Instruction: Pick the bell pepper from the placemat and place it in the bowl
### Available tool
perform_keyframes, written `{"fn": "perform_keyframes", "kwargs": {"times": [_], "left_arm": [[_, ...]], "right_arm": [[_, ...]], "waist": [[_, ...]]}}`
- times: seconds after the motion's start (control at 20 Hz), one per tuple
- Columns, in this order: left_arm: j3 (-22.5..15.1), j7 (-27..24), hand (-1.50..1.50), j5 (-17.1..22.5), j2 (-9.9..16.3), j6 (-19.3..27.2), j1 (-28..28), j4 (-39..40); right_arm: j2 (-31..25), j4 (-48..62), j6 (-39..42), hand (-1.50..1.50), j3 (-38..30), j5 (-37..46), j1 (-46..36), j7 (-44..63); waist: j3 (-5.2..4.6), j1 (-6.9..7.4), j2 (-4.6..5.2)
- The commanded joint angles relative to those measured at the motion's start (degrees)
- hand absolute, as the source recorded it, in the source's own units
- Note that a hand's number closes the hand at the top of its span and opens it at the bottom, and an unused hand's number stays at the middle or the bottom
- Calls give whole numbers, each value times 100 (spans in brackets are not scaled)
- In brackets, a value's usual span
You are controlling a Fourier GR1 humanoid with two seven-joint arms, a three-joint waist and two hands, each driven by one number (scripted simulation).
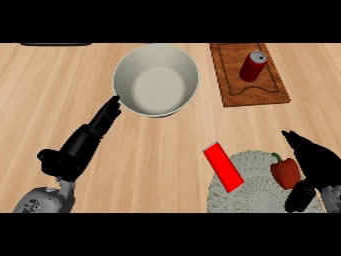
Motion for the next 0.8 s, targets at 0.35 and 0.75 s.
{"fn": "perform_keyframes", "kwargs": {"times": [0.35, 0.75], "left_arm": [[-28, -526, 0, -526, -345, -198, 540, 105], [549, 51, 0, -429, -334, -595, 213, -79]], "right_arm": [[512, 824, 180, -150, -568, 663, 300, -784], [1124, 1076, 378, -150, -1009, 1153, 203, -1139]], "waist": [[1, 10, 3], [0, 1, 2]]}}
